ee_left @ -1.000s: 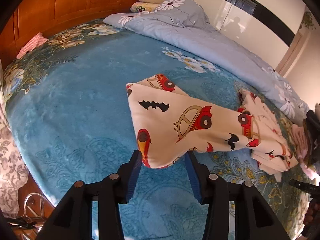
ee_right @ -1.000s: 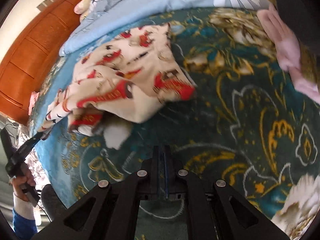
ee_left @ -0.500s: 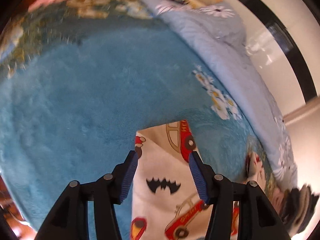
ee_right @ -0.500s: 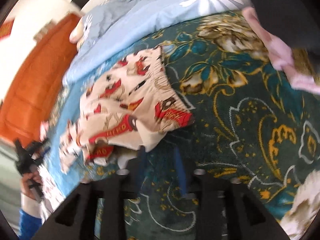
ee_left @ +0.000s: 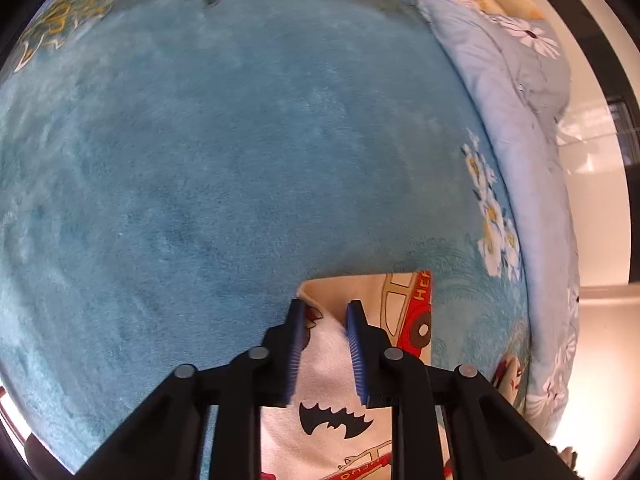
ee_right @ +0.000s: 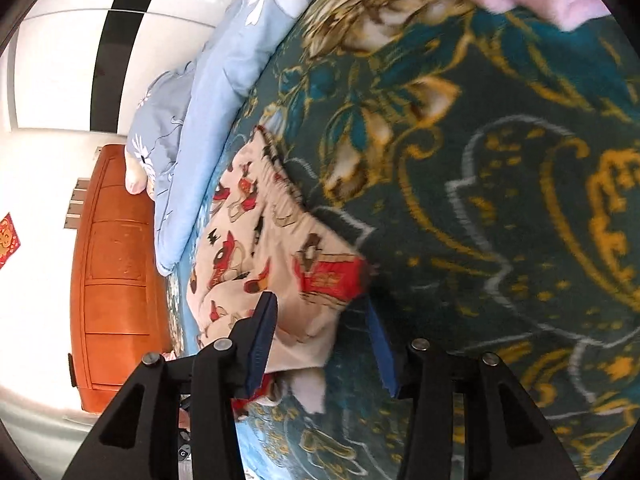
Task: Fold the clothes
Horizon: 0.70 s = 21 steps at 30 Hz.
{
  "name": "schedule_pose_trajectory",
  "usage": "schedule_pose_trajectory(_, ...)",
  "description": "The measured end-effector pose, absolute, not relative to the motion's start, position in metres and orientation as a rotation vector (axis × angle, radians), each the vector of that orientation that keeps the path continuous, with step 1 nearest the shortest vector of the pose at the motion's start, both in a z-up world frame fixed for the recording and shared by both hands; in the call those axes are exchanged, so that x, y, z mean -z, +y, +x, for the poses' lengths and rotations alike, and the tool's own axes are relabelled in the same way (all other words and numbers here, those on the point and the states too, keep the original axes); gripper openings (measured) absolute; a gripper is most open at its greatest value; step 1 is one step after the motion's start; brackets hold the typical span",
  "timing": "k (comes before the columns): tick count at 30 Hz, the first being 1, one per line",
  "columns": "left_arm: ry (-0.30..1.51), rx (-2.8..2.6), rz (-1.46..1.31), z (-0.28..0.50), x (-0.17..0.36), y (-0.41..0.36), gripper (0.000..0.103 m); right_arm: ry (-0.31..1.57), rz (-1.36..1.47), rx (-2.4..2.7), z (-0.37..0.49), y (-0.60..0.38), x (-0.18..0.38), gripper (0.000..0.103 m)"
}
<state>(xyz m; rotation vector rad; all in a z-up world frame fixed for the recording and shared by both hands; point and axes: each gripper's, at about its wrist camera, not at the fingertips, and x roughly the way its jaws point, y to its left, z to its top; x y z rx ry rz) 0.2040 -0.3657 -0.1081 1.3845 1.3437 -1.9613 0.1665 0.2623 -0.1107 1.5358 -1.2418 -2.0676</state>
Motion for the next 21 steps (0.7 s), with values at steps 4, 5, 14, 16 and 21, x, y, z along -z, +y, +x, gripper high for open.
schedule_pose_trajectory(4,1.303,1.977,1.416,0.197,0.106,-0.364,0.006,-1.226,1.58,2.064,0.158,0.247,0.109,0.006)
schedule_pose_trajectory(5,1.295,2.002,1.423,0.193,0.102,-0.363,0.005,-1.217,1.594,2.05,0.156,0.242,0.108,0.004)
schedule_pose_trajectory(14,1.452,2.564,0.971,0.187,-0.01,-0.361,0.004,-1.024,1.306,2.231,0.165,0.255,0.022,0.003)
schedule_pose_trajectory(16,1.448,2.648,0.868,0.197,-0.029,-0.364,0.004,-1.005,1.222,2.272,0.168,0.256,-0.003,0.003)
schedule_pose_trajectory(21,1.449,2.577,0.87,0.248,0.003,-0.372,0.004,-0.935,1.176,2.356,0.196,0.275,-0.027,0.003)
